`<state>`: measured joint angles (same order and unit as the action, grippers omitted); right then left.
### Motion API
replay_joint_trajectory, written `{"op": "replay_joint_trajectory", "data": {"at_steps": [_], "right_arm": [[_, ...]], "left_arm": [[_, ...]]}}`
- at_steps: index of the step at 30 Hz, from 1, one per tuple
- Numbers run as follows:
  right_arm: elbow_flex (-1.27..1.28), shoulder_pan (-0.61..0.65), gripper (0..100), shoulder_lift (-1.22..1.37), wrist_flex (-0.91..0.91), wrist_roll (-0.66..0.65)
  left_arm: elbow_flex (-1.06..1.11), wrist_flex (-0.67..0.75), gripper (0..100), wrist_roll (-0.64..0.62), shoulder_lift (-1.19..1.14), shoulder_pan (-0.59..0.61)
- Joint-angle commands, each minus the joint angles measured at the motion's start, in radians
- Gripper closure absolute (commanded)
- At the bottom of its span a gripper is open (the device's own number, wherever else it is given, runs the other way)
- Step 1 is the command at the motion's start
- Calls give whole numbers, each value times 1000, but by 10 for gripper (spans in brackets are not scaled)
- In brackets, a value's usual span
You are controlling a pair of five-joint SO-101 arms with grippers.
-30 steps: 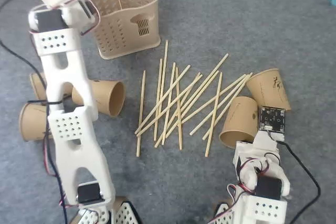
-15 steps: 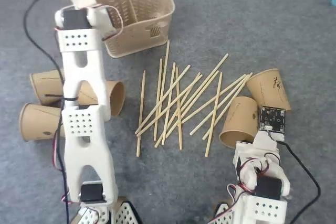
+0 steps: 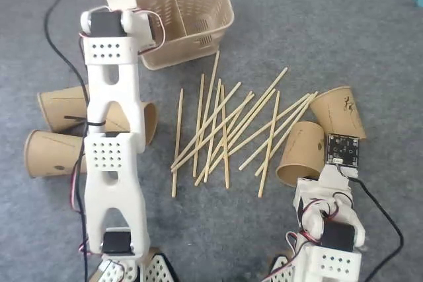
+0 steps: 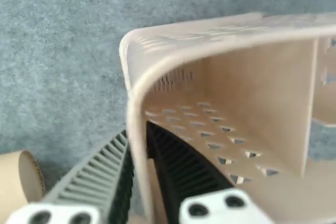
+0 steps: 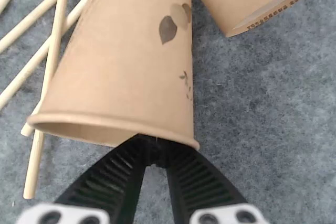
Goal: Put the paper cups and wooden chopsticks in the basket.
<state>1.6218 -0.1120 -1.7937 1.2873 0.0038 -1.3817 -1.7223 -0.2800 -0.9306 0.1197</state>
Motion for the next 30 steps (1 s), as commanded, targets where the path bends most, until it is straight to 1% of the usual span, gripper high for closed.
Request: {"op": "replay_joint_trajectory", "data": {"at_steps": [1,6,9,15,22,26,28,30], "right_arm": [[-37,5,982,1,2,-12],[-35,5,982,1,1,-12],[-35,5,982,1,1,-12],[-35,4,982,1,1,-12],[-41,-1,982,1,1,-12],[-92,-85,983,1,-10,-12],[-104,-128,983,1,-94,-54],[-120,-136,983,1,-189,-157]], "left_arm": [[127,-37,989,32,138,-17],[311,-37,988,80,298,-37],[375,-37,987,89,359,-40],[358,-35,987,112,374,-18],[371,-31,987,110,370,17],[404,-29,988,109,342,20],[401,-29,988,104,302,21],[400,-29,988,86,269,21]]}}
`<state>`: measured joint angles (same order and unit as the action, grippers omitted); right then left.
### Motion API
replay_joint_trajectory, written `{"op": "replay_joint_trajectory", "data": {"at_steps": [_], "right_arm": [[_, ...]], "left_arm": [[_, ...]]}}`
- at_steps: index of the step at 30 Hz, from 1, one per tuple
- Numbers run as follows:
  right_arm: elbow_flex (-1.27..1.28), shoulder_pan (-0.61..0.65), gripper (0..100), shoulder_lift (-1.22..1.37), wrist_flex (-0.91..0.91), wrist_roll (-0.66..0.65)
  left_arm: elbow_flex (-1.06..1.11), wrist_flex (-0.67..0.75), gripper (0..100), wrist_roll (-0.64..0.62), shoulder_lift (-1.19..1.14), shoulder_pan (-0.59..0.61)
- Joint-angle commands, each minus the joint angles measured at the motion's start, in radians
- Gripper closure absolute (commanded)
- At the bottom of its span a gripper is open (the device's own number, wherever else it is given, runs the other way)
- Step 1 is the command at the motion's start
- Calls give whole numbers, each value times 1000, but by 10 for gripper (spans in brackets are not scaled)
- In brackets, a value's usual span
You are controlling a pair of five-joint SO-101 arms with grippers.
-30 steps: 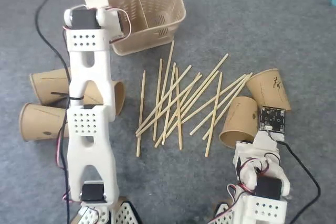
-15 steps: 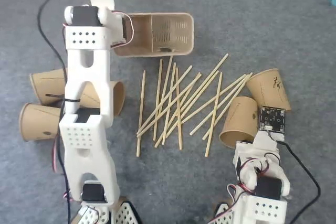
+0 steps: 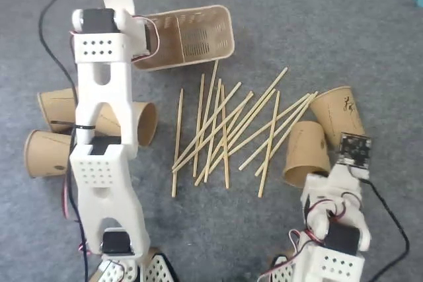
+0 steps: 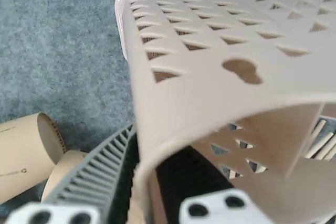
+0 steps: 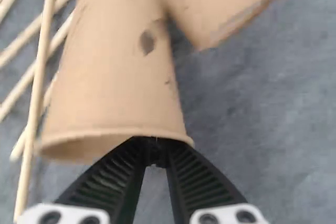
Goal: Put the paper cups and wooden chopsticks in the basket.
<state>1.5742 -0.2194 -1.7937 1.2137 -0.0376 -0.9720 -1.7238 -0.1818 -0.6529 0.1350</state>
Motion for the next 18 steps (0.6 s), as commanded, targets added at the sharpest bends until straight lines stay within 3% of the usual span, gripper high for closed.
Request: {"op": "replay_joint_trajectory", "data": {"at_steps": [1,3,9,18], "right_arm": [[-94,-22,983,2,-151,-167],[-164,1,983,13,-185,-236],[-413,137,983,111,-171,-238],[-921,312,977,802,-166,-81]], "left_arm": [[-10,-28,988,-17,-23,6],[-10,-28,988,-28,-41,8],[-10,-3,988,-64,-66,17],[-12,0,988,-64,-66,18]]}}
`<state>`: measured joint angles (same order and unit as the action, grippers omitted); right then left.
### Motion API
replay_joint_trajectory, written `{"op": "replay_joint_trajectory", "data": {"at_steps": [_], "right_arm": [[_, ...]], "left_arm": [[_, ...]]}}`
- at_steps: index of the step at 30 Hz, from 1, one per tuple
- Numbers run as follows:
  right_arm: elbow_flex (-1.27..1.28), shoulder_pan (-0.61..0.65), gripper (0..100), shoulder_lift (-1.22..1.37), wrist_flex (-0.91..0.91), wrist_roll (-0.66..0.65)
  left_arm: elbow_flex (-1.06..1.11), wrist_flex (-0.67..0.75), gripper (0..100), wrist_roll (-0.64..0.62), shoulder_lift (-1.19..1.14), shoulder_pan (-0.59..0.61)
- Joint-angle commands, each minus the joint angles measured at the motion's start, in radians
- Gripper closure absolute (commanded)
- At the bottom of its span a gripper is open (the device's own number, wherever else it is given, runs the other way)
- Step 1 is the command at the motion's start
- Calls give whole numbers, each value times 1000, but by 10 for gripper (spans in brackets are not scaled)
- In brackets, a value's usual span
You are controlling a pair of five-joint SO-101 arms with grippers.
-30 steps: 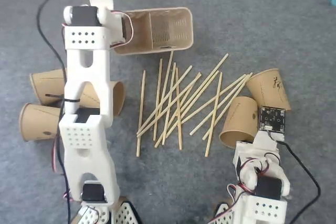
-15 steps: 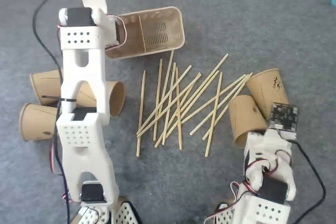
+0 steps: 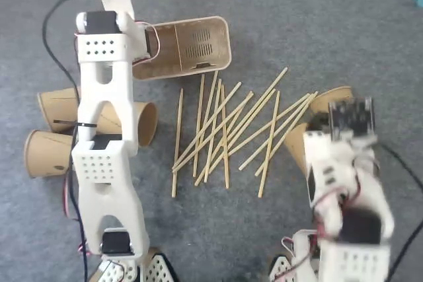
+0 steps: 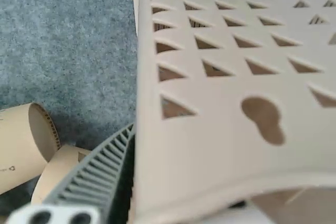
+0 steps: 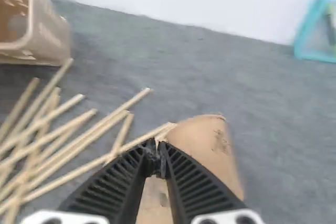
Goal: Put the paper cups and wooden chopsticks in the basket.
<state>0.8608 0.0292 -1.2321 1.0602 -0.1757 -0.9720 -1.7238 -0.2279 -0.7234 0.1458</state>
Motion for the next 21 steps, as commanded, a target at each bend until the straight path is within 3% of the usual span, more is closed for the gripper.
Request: {"op": "replay_joint_trajectory", "data": {"at_steps": [1,11,21], "right_arm": [[-275,91,976,309,-13,75],[-855,288,834,803,65,305],[-1033,430,833,1115,4,362]], "left_arm": [[-12,0,988,-18,5,8],[-45,-3,988,-18,-6,55],[-45,-5,988,-18,-6,51]]}}
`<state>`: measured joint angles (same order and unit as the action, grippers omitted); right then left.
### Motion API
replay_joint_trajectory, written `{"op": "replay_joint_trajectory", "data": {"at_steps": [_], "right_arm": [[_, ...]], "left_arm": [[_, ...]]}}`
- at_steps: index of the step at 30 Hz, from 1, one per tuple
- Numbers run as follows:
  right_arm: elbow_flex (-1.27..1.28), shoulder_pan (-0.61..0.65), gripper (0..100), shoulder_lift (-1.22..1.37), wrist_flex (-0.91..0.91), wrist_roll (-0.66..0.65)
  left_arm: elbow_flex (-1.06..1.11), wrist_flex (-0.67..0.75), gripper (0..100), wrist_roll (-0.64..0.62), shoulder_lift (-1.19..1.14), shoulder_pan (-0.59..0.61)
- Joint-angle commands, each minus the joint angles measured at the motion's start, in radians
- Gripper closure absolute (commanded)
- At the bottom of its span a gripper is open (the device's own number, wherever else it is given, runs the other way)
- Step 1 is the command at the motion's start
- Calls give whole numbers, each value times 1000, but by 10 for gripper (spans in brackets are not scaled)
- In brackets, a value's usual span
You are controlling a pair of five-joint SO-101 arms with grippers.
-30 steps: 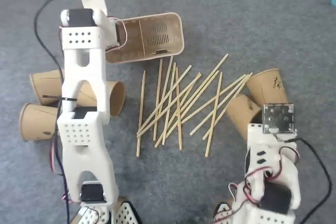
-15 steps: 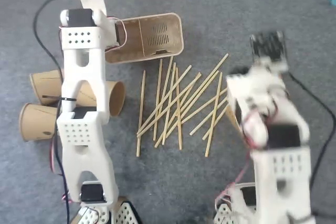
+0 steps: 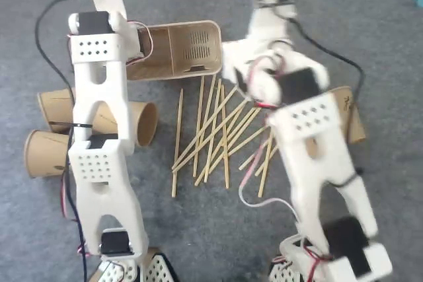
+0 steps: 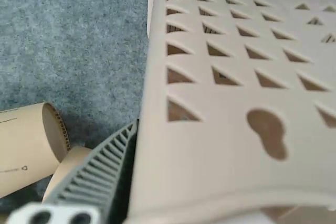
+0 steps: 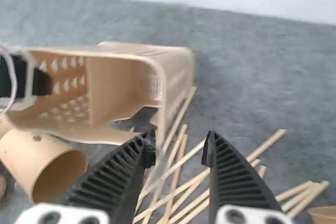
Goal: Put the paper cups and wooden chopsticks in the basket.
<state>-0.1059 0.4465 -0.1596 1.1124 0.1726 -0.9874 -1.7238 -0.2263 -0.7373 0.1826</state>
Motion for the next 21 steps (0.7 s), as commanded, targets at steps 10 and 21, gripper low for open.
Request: {"op": "replay_joint_trajectory", "data": {"at_steps": [10,21], "right_arm": [[-63,-7,833,196,-151,12],[-68,-42,991,418,-280,12]], "left_arm": [[-28,-2,988,-20,6,14],[-28,-3,988,-14,6,14]]}}
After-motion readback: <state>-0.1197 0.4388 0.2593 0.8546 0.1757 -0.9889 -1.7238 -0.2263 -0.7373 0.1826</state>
